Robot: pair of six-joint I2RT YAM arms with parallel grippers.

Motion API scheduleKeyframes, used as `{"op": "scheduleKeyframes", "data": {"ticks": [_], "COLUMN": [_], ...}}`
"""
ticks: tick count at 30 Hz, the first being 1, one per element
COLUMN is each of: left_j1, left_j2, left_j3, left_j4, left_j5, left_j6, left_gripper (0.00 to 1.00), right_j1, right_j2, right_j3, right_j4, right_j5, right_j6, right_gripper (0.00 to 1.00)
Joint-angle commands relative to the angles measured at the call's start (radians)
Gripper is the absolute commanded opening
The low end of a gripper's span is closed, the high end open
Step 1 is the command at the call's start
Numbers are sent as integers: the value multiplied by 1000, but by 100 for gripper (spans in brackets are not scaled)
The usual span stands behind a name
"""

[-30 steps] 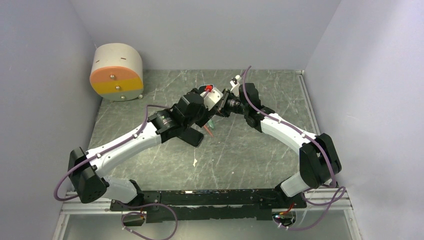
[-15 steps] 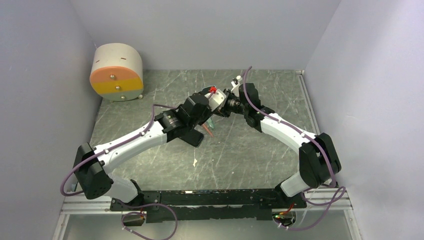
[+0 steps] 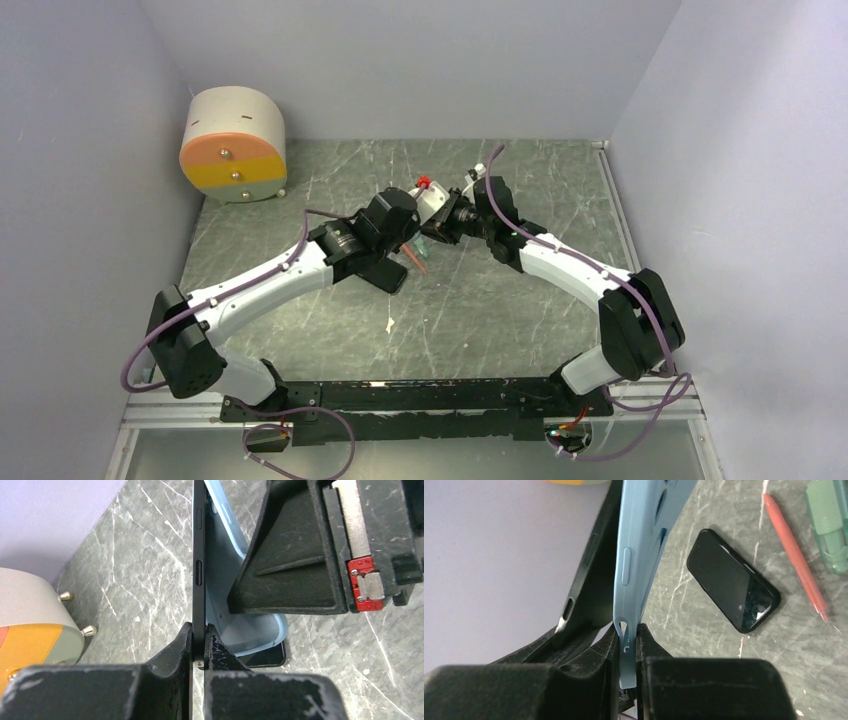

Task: Take the phone out of the phone case
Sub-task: Remove the phone case from the phone, then place the phone case at the center of the board.

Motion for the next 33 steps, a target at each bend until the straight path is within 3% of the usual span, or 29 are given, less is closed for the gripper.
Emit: {"op": "scheduleKeyframes", "data": {"ticks": [1,8,16,21,27,33], "left_j1": [-4,-2,48,82,88,90], "left_j2": [-85,-120,-175,-242,-293,-312], "left_j3": [13,-15,-108,-212,-335,-374], "left_j4": [-12,-8,57,150,254,301], "left_j5": [39,-52,-112,-97,-94,-91], "left_j6": [-48,-43,-79,-75,-61,-43], "left_gripper": [2,2,3,3,3,3], "right_j1": [-12,-34,-199,-328,-356,-356], "right_j2": [-46,-33,-53,62,249,379], "right_j3": [-30,-66,-129,-8,212,293], "right_j4": [25,21,55,-39,-301,-305], "right_j5": [147,188,133,-82,-205,-207], "right_j6": [23,-10,-128,-342,-635,-686], "right_gripper": [0,0,0,0,0,0]}}
